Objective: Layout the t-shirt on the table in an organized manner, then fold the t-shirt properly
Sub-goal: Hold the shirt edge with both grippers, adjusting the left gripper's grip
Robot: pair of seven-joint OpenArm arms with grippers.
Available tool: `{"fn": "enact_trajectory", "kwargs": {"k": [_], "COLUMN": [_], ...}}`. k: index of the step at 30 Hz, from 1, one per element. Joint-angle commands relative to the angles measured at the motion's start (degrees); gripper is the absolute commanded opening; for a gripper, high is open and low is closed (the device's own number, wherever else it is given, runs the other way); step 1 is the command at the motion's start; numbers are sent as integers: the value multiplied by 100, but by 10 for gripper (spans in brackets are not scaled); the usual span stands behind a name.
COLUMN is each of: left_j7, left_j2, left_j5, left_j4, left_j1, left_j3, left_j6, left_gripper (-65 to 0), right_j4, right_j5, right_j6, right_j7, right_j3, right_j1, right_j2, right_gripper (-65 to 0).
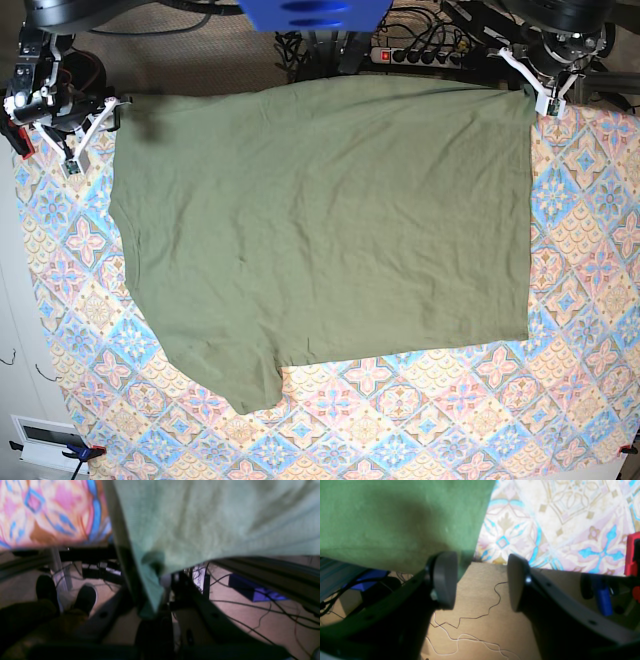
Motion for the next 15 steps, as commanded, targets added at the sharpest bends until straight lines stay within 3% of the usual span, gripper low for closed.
{"fn": "enact_trajectory", "kwargs": {"k": [1,10,15], "left_j7": [-85,-85,-85], "left_j2": [-77,-68,-68], "left_j5": [-26,-35,-35], "left_j4": [76,76,76], "left_j1": [48,39,39], "left_j3": [-61,-44,-52], "left_j6": [3,3,3], "left_gripper": [-650,-650,-650], "right_j4": [97,62,-229], "right_j5": [16,16,16], "right_j6": [-13,-13,-13], "right_j7": [46,46,37], "right_j3": [72,28,11], "right_j1": [-10,280,386], "right_j2": [116,125,125], "right_gripper": [-344,-338,-281]}}
